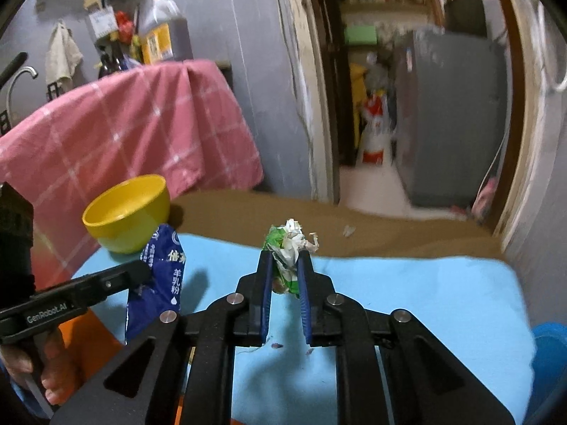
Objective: Collect trash
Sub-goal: 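Lift both held items and carry them over the blue basin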
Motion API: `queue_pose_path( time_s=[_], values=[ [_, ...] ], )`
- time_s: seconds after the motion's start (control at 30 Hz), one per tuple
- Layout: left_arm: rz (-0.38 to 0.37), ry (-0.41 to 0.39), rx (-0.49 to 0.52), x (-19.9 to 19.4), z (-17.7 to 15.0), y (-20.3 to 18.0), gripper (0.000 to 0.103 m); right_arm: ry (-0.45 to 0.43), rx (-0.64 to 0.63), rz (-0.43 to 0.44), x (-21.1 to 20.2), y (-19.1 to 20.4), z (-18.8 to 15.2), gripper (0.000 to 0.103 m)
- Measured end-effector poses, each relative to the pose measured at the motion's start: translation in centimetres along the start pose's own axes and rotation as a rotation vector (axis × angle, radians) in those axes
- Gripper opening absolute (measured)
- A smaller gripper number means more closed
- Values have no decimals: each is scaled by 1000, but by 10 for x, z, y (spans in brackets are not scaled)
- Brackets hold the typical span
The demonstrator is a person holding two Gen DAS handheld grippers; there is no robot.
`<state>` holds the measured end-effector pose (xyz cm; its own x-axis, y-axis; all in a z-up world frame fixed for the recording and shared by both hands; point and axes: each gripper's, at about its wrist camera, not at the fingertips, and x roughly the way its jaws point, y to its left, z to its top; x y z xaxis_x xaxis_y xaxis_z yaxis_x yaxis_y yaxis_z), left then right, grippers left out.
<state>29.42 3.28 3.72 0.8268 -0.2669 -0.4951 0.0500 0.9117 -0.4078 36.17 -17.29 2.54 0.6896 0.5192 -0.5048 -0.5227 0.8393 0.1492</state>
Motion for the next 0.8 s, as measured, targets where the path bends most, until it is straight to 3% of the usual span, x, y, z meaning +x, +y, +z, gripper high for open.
queue_pose_path(
  time_s=[0.33, 0.53, 0.8],
  values=[
    [-74, -160, 109, -34, 11, -67, 5, -254, 53, -54, -76, -22, -8, 12],
    [-176, -162, 133, -28, 9, -109, 5, -350, 105, -152, -127, -46, -24, 12],
    [-290, -130, 207, -4, -4, -183, 5, -442, 96, -381, -183, -79, -52, 12]
  ],
)
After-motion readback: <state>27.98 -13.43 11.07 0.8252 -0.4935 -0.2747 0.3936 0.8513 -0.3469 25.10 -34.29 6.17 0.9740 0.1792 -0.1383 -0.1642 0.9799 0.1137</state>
